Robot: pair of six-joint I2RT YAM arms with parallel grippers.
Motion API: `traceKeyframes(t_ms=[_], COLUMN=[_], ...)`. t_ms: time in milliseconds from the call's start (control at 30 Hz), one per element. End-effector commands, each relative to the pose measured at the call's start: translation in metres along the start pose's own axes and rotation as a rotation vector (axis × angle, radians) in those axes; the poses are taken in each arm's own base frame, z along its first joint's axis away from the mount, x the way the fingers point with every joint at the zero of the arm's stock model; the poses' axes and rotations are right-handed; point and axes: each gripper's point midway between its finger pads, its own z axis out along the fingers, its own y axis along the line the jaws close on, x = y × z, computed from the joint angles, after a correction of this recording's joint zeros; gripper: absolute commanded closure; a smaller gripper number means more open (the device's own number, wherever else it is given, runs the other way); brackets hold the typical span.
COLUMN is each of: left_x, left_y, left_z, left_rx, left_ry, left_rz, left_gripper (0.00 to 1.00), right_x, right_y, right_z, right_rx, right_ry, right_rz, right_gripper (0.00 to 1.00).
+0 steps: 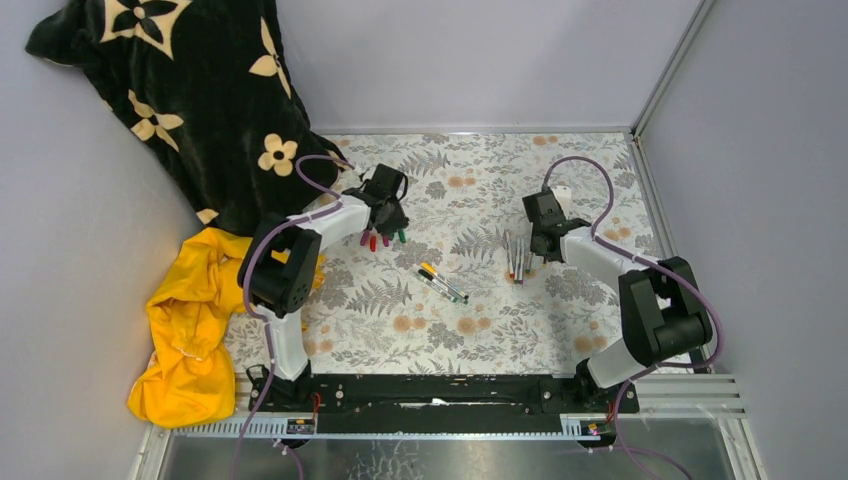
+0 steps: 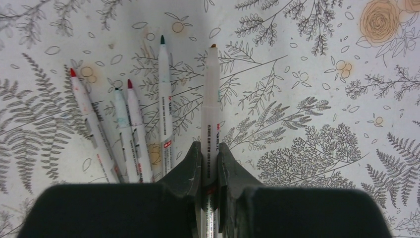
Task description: Open the pen caps
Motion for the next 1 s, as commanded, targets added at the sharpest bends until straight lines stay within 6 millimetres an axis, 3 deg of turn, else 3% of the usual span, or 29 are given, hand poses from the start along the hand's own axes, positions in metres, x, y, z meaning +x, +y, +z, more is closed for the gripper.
traceKeyframes(t_ms=[0, 167, 467, 600, 967], left_x=[-0.022, -0.025, -0.028, -0.025, -0.027], left_y=[-0.022, -0.031, -0.041, -0.041, -0.042], left_z=[-0.027, -0.043, -0.059, -0.060, -0.072], left_rx=[0.077, 0.132, 0.190, 0.195, 0.220], left_ry=[-0.064, -0.069, -0.071, -0.065, -0.079], left_rz=[-0.047, -0.087, -0.117, -0.124, -0.140], left_gripper=[0.66, 0.66, 0.66, 0.66, 0.66], right_x=[0.008, 0.019, 0.027, 0.026, -0.011], right_y=[-0.003, -0.001, 0.000, 0.000, -0.003], right_z=[0.012, 0.019, 0.021, 0.019, -0.020], right_rx=[0.010, 0.005, -0.007, -0.010, -0.058], right_ry=[0.026, 0.056, 0.077, 0.076, -0.009], right_rz=[-0.011, -0.020, -0.027, -0.025, -0.019], right_gripper=[0.89, 0.84, 0.63, 0.61, 0.60])
